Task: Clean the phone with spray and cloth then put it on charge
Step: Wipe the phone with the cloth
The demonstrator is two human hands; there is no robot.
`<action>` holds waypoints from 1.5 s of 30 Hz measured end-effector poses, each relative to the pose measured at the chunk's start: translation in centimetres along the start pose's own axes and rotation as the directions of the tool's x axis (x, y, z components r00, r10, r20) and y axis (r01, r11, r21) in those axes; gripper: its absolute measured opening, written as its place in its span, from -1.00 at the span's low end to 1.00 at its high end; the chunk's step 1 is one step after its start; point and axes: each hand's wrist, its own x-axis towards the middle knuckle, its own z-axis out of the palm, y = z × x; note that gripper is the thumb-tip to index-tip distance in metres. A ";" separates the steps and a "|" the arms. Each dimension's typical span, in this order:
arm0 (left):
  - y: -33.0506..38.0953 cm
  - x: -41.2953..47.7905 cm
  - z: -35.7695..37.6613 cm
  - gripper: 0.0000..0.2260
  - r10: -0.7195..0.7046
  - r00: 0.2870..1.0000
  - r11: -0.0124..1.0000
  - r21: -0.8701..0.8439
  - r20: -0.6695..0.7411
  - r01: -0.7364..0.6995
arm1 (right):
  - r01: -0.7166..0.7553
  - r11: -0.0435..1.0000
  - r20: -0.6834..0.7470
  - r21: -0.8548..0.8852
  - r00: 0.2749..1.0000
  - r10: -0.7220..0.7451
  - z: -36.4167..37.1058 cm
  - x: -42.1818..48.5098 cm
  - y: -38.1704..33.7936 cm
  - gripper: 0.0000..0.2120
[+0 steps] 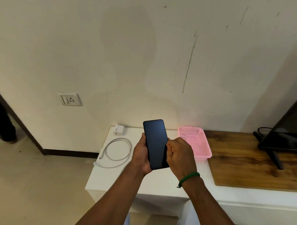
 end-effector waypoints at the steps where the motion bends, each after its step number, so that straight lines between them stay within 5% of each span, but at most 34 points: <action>1: -0.1 0.1 -0.1 -0.41 -0.007 1.000 1.000 0.009 -0.014 0.007 | -0.002 1.000 0.006 -0.007 1.000 0.002 0.0 0.3 0.1 -0.84; 26: -2.5 -1.8 1.2 -0.45 -0.062 0.997 0.973 0.219 -0.035 0.069 | -0.075 0.990 -0.004 -0.123 0.997 0.075 -1.1 5.4 1.0 -0.81; 45: -2.6 -1.2 1.1 -0.50 -0.056 0.998 0.986 0.157 0.005 0.054 | -0.027 0.987 -0.125 -0.161 0.992 0.006 0.1 4.9 -0.8 -0.80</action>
